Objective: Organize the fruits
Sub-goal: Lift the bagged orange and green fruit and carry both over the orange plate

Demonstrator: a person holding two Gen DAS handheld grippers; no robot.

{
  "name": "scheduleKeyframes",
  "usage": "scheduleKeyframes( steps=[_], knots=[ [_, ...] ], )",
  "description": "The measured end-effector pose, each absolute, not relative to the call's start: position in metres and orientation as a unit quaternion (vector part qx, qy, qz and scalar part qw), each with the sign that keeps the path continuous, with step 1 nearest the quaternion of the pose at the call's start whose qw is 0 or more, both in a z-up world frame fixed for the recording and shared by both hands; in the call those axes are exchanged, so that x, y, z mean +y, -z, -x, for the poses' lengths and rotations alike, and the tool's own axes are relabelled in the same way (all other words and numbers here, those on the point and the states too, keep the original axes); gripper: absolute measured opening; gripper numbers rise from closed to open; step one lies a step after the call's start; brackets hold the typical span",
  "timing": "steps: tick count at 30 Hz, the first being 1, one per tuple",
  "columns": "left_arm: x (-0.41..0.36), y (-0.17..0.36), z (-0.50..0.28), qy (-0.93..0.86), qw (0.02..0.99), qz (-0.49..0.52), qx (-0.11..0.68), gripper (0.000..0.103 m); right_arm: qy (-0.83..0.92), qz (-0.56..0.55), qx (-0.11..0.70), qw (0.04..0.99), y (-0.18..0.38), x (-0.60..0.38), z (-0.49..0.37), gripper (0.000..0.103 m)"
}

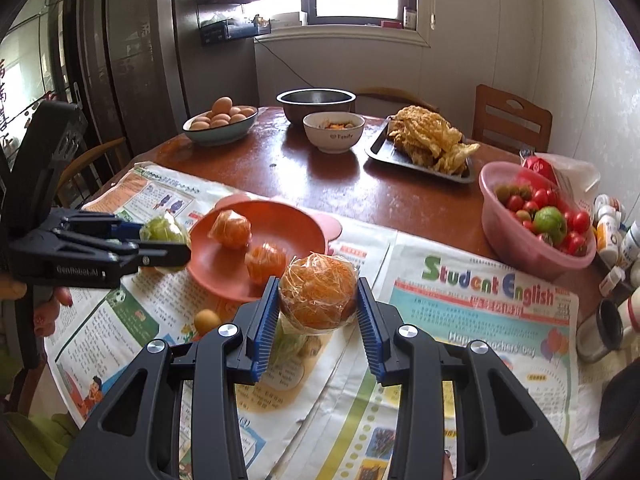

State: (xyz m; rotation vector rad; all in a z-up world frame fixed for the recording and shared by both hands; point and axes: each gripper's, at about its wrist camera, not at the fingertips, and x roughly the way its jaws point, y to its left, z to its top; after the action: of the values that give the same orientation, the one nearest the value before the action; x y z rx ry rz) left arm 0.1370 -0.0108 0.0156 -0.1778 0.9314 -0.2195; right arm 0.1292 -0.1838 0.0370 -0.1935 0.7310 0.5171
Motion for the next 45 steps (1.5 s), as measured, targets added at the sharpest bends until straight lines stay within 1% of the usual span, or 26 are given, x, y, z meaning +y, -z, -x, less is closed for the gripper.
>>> scheduleKeyframes(
  steps=[14,35,45],
  knots=[
    [-0.010,-0.004,-0.155,0.112,0.877,0.084,0.459,0.042,-0.264,0.095,0.351,0.893,-0.044,-0.167,-0.159,0.037],
    [-0.004,0.012,-0.169,0.112,0.871,0.089,0.469,0.042,-0.281,0.097,0.374,0.878,-0.030,-0.141,-0.202,0.037],
    [-0.007,0.015,-0.173,0.113,0.871,0.082,0.472,0.042,-0.300,0.104,0.402,0.859,-0.013,-0.124,-0.220,0.037]
  ],
)
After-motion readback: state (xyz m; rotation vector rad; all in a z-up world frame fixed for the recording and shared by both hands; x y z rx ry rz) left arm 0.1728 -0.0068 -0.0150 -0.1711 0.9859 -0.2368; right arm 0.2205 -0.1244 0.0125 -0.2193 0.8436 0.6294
